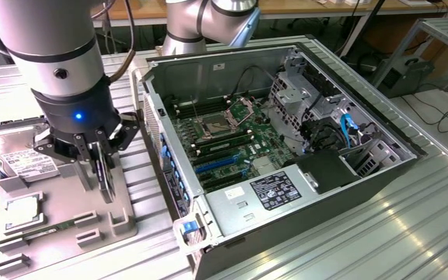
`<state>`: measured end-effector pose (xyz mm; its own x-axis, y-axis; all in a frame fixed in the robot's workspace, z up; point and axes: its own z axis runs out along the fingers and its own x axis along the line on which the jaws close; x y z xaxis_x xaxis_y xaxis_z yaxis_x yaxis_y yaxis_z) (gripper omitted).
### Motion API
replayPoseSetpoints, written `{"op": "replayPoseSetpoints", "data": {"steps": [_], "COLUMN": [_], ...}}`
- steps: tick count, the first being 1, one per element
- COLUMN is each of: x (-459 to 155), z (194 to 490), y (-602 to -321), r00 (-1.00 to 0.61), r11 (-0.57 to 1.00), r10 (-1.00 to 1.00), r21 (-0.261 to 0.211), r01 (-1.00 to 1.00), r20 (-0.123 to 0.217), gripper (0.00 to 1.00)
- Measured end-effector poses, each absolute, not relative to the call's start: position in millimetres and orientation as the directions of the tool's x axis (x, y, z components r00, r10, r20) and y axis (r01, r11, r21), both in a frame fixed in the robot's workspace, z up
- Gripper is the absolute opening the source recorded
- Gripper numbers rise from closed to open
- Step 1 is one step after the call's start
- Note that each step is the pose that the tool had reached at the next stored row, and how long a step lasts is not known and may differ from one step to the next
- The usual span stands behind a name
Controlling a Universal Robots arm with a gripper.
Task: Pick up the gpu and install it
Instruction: 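Pick up the gpu and move the gpu toward the slot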
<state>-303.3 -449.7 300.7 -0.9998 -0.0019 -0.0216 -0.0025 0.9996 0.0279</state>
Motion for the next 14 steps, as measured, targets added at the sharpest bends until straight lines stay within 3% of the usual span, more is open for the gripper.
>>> {"op": "replayPoseSetpoints", "data": {"steps": [14], "x": [-303], "z": [333], "y": [-450], "r00": [-1.0], "r11": [1.0], "r10": [-0.002], "r21": [0.028], "r01": [-0.002], "r20": [-0.021], "gripper": [0.28]}}
